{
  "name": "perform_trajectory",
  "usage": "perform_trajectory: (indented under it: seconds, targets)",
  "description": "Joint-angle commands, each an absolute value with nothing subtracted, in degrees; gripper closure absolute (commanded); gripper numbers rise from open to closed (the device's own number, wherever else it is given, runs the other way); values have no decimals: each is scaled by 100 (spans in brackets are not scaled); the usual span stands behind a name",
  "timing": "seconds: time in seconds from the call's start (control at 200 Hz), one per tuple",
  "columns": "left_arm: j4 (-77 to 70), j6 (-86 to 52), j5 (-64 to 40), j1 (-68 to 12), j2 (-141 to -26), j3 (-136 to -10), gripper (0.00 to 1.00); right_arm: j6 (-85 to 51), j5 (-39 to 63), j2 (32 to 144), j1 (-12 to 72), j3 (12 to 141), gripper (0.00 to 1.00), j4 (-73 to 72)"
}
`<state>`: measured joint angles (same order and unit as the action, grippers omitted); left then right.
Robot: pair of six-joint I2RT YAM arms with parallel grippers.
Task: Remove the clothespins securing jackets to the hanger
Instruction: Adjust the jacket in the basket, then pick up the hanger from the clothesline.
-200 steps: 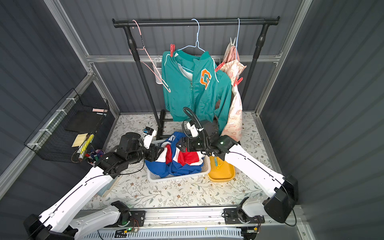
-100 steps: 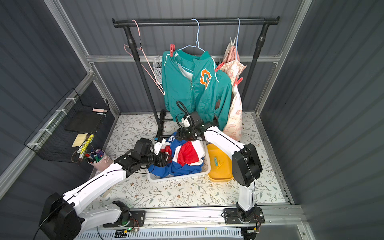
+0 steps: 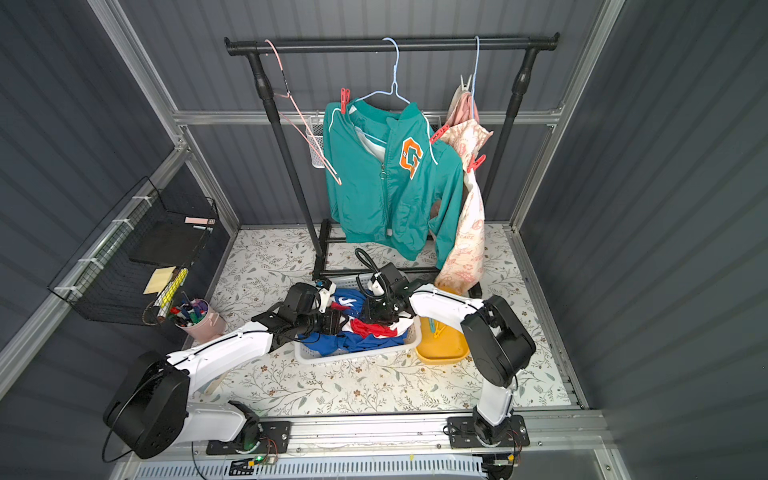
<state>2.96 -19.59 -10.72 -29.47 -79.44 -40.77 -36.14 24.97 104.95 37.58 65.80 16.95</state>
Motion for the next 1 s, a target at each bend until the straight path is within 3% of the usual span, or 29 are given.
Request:
perform_trajectory:
  seconds: [0.0, 0.13, 0.23, 0.44, 0.505, 0.996]
  targets:
    - [-46, -2085, -778, -2936, -8195, -4023, 36, -4124, 2140, 10778, 3638, 6351, 50, 1713]
    - [-211, -2099, -658, -2934, -8473, -4122, 32, -4172, 1767, 10266, 3645, 6359, 40, 1667]
    - [-127, -2041, -601, -2936, -8286, -4240, 28, -3956, 1356, 9578, 3637, 6521, 25, 1978]
    - [436, -1432, -793, -2936, -7134, -4970, 6, -3003, 1083, 8284, 3432, 7143, 1, 2499]
    - [597, -1335, -923, -2927, -6891, -5146, 1, -2756, 1111, 8089, 3260, 7453, 1, 2717]
    - [457, -936, -1456, -2927, -6637, -5531, 1, -2170, 889, 7972, 1173, 10030, 1, 3396]
